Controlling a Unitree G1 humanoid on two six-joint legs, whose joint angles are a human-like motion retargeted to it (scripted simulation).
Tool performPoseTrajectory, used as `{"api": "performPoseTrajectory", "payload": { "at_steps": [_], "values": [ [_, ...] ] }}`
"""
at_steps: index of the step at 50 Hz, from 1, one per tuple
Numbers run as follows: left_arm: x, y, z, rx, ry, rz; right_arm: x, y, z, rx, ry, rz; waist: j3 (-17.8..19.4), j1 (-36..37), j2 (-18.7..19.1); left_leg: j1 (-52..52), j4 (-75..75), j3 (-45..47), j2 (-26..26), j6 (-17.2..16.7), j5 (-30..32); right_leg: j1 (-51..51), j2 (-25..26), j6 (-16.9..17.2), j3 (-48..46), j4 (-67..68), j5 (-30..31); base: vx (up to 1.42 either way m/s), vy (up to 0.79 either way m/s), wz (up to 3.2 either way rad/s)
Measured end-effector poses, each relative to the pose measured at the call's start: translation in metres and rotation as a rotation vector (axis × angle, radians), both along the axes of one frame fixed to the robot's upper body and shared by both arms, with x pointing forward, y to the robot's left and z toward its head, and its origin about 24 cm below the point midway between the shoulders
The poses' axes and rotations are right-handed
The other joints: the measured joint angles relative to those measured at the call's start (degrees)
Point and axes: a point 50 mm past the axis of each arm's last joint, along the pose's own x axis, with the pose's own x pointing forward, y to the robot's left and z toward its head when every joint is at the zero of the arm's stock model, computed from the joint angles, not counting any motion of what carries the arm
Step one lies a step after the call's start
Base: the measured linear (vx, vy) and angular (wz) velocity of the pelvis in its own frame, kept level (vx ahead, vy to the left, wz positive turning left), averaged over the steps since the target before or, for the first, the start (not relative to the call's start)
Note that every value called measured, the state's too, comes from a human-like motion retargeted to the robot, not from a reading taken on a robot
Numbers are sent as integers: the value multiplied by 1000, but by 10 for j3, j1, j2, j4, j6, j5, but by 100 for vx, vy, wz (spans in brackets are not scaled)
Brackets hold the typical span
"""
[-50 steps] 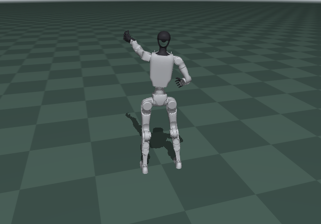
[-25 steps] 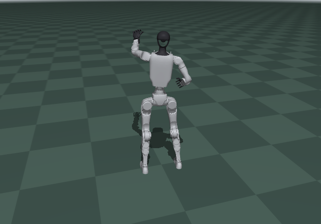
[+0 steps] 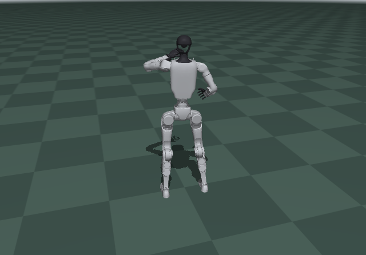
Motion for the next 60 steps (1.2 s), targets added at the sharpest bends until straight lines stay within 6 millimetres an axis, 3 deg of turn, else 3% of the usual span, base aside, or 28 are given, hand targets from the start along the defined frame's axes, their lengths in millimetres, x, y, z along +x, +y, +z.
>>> {"api": "performPoseTrajectory", "payload": {
  "at_steps": [11,23,28,31,35,50,55,60],
  "values": [
    [13,-9,-96,31,464,48,2,-1,0,-1,-23,-46,4,0,-5,2,1,2,-2,7,0,0,-1,0,3,1,-1,0,0,0],
    [23,-9,-249,295,866,340,2,-1,-1,-30,-33,-38,4,-14,-5,0,4,5,-4,16,0,-4,-3,-1,8,4,-4,0,0,0],
    [18,-7,-276,332,911,400,3,-2,1,-34,-44,-37,3,-19,-3,-1,3,8,-4,17,1,-6,-3,-2,11,4,-4,0,0,0],
    [19,-7,-273,295,881,389,2,-4,1,-37,-50,-50,4,-19,-1,0,3,9,-4,16,1,-6,-2,-2,12,3,-3,0,0,0],
    [21,-4,-252,139,814,358,1,-7,1,-40,-65,-80,6,-14,0,1,1,12,-3,13,1,-7,-1,-1,14,2,-1,0,0,0],
    [24,58,-149,-961,911,242,2,-1,-4,-29,-48,-142,22,16,5,4,-7,15,1,4,5,-7,2,-5,15,0,4,0,0,0],
    [36,78,-109,-1173,867,162,3,3,-6,-24,-26,-120,19,23,4,1,-8,12,-1,6,6,-15,-1,-3,12,13,1,0,0,0],
    [57,96,-58,-1259,733,128,4,5,-7,-25,-14,-92,17,21,7,1,-7,2,-2,7,9,-3,-2,-8,0,0,3,0,0,4]
  ]
}}
